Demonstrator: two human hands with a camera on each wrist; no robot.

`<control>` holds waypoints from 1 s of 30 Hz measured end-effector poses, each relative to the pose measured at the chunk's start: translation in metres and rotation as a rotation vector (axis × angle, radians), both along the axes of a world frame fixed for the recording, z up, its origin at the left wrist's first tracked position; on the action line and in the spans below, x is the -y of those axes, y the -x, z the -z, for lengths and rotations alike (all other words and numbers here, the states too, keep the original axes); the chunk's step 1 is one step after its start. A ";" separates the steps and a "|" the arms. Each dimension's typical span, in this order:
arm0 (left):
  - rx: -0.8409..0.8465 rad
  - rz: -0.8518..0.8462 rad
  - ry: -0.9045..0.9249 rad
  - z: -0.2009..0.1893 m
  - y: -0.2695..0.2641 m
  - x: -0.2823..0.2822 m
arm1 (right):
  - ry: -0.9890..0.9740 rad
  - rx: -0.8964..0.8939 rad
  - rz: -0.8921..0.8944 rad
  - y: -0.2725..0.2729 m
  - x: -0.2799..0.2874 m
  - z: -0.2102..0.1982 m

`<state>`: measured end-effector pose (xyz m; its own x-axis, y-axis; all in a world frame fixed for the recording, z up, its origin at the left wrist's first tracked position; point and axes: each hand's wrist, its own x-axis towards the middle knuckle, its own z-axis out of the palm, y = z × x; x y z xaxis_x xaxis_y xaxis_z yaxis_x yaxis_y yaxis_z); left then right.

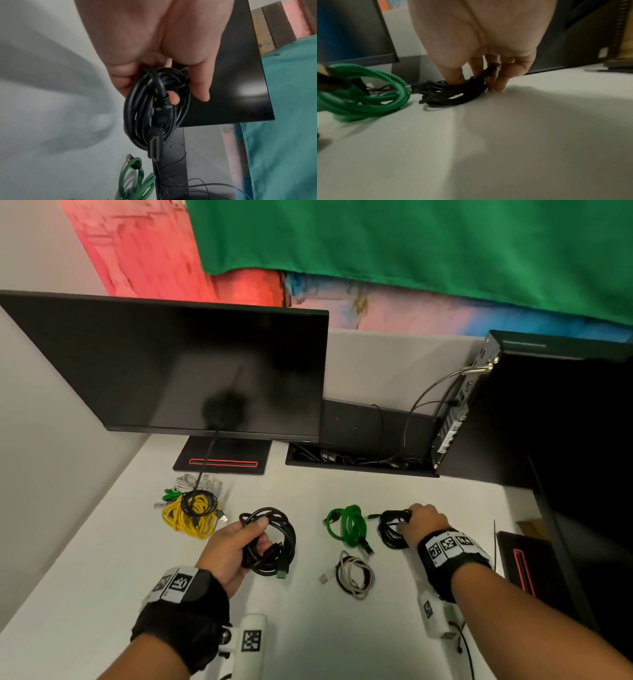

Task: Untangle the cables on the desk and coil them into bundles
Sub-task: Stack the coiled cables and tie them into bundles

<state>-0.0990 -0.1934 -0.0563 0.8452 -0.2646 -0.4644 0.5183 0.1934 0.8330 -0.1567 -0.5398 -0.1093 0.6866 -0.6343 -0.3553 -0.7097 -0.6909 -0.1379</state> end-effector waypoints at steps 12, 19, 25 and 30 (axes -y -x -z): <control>-0.038 -0.034 0.036 0.000 -0.001 -0.012 | -0.360 0.511 0.178 0.026 0.005 -0.014; -0.007 0.013 -0.026 -0.009 -0.006 0.007 | -0.672 0.685 -0.114 0.018 -0.070 -0.072; -0.039 0.174 0.027 -0.025 -0.004 0.020 | -0.612 0.635 -0.324 -0.004 -0.147 -0.080; 0.057 0.338 -0.075 -0.031 -0.002 0.019 | -0.498 0.641 -0.392 -0.012 -0.167 -0.087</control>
<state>-0.0975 -0.2122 -0.0254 0.7411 -0.5005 -0.4477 0.4947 -0.0439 0.8680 -0.1444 -0.3729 -0.0220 0.9822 -0.1879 -0.0008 -0.1196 -0.6218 -0.7740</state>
